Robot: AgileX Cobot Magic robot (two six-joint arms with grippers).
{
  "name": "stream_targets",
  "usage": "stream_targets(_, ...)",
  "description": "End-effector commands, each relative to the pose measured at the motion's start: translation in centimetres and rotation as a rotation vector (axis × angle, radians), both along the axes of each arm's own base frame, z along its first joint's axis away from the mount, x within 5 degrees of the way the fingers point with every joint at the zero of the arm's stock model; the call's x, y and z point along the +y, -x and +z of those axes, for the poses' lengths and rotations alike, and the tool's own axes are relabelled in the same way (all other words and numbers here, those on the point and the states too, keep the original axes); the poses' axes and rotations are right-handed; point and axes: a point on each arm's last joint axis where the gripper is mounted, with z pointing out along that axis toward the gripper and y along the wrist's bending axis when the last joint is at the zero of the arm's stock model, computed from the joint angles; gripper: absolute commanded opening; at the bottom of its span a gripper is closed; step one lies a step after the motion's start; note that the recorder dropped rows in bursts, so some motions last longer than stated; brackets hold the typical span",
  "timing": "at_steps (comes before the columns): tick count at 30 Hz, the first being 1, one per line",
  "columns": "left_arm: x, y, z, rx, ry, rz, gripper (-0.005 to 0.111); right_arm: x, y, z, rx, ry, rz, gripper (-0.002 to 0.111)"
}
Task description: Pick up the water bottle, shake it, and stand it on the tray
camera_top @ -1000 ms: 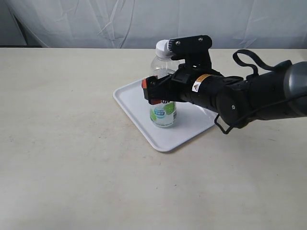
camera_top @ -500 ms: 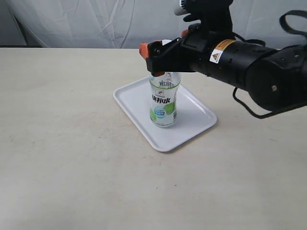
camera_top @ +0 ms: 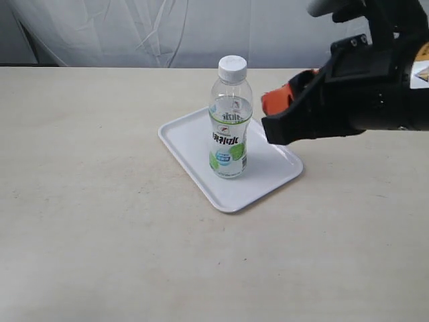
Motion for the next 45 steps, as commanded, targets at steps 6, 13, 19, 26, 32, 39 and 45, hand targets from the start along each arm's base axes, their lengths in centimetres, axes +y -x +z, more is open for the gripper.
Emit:
stream_targets(6,0.0,0.0,-0.1,-0.001,0.003,0.002,0.0,-1.1,1.6,-0.2,0.112,0.064,0.017,0.006)
stream_targets(13,0.0,0.0,-0.1,-0.001,0.003,0.002,0.0,-1.0,1.3,0.1,0.068,0.049,0.014,0.006)
stream_targets(19,0.0,0.0,-0.1,-0.001,0.003,0.002,0.0,-1.9,1.3,2.0,-0.065,-0.063,-0.015,0.005)
stream_targets(26,0.0,0.0,-0.1,-0.001,0.003,0.002,0.0,-9.6,3.1,3.5,-0.196,-0.218,-0.325,0.005)
stream_targets(32,0.0,0.0,-0.1,-0.001,0.003,0.002,0.0,-15.2,8.7,1.2,-0.391,-0.259,-0.654,0.005)
stream_targets(39,0.0,0.0,-0.1,-0.001,0.003,0.002,0.0,-16.0,12.0,-2.5,-0.417,-0.24,-0.736,0.005)
stream_targets(45,0.0,0.0,-0.1,-0.001,0.003,0.002,0.0,-16.0,11.9,-5.5,-0.361,-0.208,-0.742,0.005)
